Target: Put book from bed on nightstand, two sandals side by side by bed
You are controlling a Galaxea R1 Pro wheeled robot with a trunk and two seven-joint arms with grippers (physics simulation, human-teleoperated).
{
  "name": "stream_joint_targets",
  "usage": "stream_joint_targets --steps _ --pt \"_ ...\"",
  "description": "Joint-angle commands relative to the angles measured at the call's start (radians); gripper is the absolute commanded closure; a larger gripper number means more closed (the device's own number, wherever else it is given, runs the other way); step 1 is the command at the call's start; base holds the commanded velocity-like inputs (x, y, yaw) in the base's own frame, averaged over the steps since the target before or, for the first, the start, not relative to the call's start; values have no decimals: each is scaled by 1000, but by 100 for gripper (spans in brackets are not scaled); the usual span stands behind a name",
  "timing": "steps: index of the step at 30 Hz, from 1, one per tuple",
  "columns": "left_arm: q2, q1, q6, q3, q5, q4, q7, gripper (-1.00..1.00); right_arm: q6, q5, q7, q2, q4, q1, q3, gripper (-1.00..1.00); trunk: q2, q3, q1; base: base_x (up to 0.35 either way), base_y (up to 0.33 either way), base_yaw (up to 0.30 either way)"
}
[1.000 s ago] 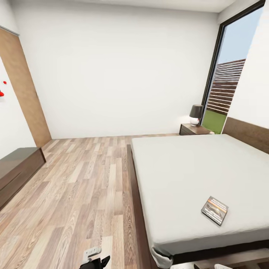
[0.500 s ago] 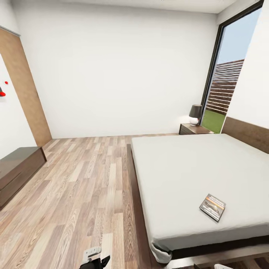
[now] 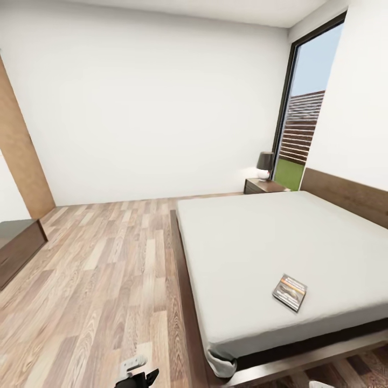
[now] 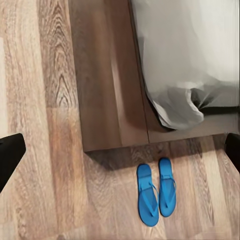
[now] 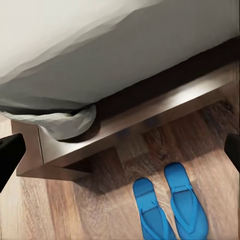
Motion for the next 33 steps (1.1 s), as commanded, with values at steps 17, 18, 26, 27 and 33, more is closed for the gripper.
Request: stream_joint_targets --steps 17,18,26,27,33 --pt "0 -1 -5 6 -11 1 -2 -100 -3 -9 4 0 2 -1 8 -100 -1 17 0 0 0 -204" --pt "0 -1 -5 6 -11 1 -2 -100 -3 -9 4 0 2 -1 8 -100 -1 17 0 0 0 -29" --pt "0 -1 -5 6 -11 1 -2 -100 -3 -8 4 0 2 -1 11 -100 -1 18 0 0 0 -171" --pt "0 -1 -5 6 -11 1 -2 -100 -3 -8 4 1 2 -1 11 -100 -1 18 0 0 0 -272" --pt "0 -1 -5 6 -11 1 -1 -100 -3 -7 3 1 2 -1 12 -100 -1 18 0 0 0 -281"
